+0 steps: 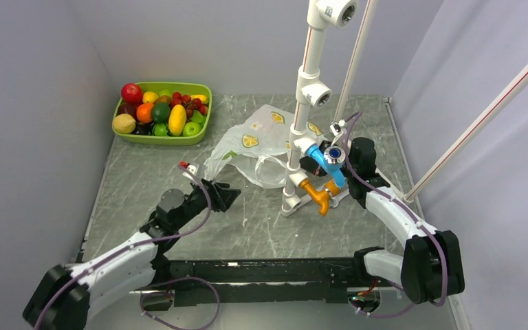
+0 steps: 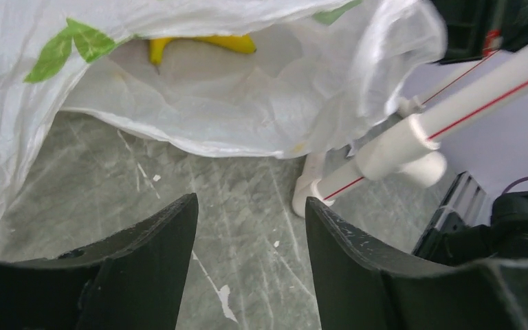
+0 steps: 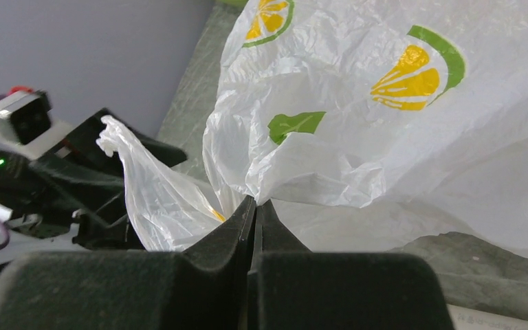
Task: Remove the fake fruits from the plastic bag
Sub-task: Adjust the plastic bag at the center of the board.
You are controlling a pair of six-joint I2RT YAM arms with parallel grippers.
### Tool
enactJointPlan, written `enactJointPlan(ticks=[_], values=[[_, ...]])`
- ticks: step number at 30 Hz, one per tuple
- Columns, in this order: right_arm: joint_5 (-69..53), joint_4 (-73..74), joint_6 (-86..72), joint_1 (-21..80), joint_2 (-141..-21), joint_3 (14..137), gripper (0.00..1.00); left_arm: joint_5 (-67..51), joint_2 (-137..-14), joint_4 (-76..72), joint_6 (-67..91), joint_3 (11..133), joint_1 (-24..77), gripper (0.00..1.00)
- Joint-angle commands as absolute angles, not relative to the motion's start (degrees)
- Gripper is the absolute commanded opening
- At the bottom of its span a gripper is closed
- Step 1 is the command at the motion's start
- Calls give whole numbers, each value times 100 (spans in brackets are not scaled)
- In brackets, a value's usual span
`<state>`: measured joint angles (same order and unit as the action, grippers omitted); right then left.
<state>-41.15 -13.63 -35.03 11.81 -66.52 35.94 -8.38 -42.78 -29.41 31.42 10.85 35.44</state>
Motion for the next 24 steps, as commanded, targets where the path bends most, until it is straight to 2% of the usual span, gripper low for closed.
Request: enactJointPlan(ticks=[1, 4, 8, 11, 15, 17, 22, 24], values=[[-4680, -1910, -3722, 1142, -6690, 3810, 0, -913, -5357, -3988, 3272, 1331, 3523, 60], [-4911, -2100, -3874, 1143, -6734, 3778, 0, -800, -6464, -4879, 3293, 1621, 3521, 50], [-5039, -2069, -3786, 1143, -6808, 3771, 0, -926, -7693, -5784, 3275, 2181, 3578, 46], [-5030, -2017, -3706, 1139, -6796, 3713, 0, -872, -8185, -6363, 3490, 2343, 3581, 41], [-4854, -1730, -3370, 1134, -6731, 3654, 0, -963, -8248, -6689, 3547, 2164, 3655, 42], [-4894, -1833, -3327, 1134, -6686, 3526, 0, -718, -8083, -6370, 3512, 2020, 3671, 46], [-5526, -3186, -3886, 1124, -6501, 2739, 0, -942, -8405, -5326, 3292, 2752, 3677, 47], [-5577, -3325, -3840, 1114, -6321, 2502, 0, -1048, -8872, -5702, 3383, 2881, 3716, 46]])
